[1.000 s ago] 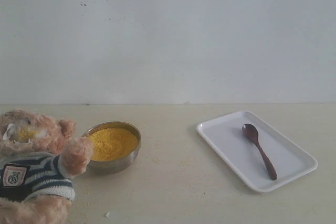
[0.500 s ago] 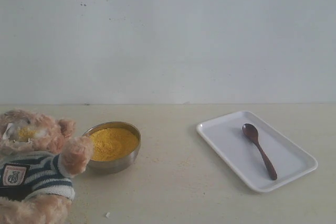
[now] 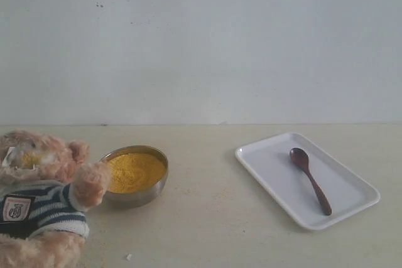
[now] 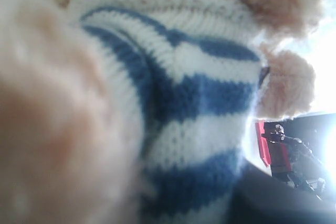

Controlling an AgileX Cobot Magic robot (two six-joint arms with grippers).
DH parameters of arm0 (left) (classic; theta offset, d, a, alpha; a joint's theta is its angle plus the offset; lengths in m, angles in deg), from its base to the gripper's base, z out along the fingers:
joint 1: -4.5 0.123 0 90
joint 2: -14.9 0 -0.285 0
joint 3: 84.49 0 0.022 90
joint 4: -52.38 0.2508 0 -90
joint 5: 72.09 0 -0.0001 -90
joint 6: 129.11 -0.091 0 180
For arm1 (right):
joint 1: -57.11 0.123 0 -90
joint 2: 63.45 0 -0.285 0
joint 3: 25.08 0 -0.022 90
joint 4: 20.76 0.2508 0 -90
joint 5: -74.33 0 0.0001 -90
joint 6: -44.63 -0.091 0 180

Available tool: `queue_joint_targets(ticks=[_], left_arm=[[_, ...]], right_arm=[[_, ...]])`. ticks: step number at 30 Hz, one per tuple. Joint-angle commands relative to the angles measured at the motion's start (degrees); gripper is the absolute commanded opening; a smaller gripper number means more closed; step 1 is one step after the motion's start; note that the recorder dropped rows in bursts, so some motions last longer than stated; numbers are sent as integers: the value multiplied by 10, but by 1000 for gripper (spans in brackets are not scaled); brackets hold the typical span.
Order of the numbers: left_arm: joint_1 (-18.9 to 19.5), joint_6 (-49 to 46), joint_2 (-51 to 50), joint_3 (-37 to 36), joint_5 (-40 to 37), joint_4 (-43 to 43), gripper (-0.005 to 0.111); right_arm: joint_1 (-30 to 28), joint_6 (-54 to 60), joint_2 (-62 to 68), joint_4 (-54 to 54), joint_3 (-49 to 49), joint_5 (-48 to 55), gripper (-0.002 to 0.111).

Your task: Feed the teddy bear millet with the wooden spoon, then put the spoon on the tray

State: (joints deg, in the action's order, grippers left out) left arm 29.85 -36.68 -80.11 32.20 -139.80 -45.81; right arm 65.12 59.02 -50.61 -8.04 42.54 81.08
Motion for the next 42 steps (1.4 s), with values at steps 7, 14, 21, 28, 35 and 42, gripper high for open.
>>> queue_joint_targets(ticks=[7, 14, 21, 28, 35, 42], left_arm=[[2, -31, 4, 0, -23, -18, 4], [2, -48, 4, 8, 35, -18, 4], [2, -50, 4, 8, 111, -18, 4], [2, -56, 4, 8, 149, -18, 4], [2, -81, -21, 8, 153, -18, 4], [2, -108, -141, 51, 70, -18, 4]], right_arm=[[-10, 3, -12, -2, 45, -14, 1], [-10, 2, -51, -44, 96, 56, 1], [-10, 6, -51, -106, 96, 131, 1], [-10, 6, -51, -106, 96, 128, 1], [-11, 6, -51, -106, 96, 129, 1], [-11, 6, -51, -103, 96, 127, 1]])
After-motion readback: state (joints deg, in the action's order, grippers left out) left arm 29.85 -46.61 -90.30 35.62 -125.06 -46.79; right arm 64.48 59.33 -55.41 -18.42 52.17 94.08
